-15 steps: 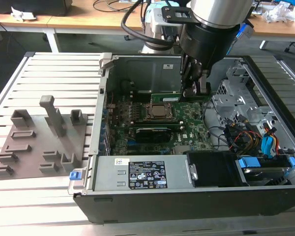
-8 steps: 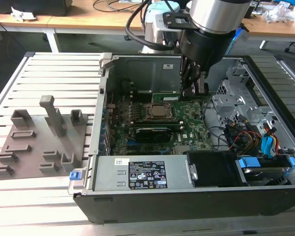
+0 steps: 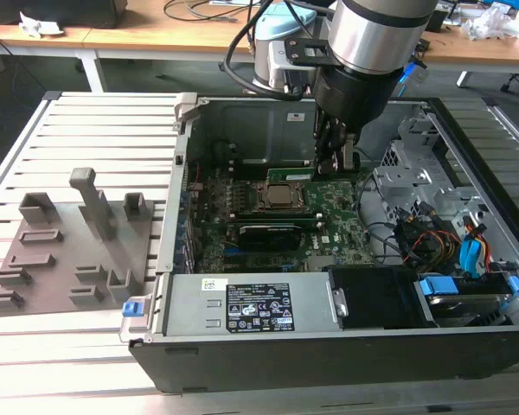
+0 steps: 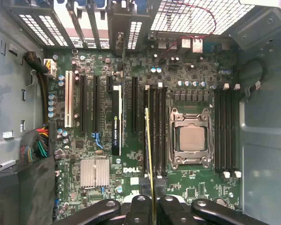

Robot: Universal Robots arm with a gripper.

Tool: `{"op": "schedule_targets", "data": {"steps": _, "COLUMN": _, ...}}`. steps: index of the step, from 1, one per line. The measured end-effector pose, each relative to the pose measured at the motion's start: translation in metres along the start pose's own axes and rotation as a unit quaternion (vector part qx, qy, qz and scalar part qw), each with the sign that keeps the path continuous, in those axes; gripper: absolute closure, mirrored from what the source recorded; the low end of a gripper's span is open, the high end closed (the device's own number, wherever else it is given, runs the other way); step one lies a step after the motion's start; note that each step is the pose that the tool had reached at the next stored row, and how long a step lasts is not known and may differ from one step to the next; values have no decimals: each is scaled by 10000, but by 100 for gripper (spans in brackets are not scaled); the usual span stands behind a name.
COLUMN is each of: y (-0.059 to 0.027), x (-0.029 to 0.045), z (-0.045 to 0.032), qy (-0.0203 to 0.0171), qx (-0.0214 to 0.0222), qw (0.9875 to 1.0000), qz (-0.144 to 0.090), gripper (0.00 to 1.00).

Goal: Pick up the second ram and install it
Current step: 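Pick up the second ram and move it above second insertion slot, then insert the second ram into the second slot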

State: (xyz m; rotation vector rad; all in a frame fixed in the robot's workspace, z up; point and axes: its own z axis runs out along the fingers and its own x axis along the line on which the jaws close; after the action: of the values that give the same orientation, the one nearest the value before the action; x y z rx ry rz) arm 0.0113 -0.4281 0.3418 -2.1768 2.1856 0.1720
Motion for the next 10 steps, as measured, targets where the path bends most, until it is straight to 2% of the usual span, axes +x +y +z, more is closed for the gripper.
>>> {"op": "schedule_targets", "data": {"steps": 10, "y": 0, "x": 0, "z": 1, "qy": 1, "qx": 0, "qw": 10000, "qz": 0, "gripper": 86}}
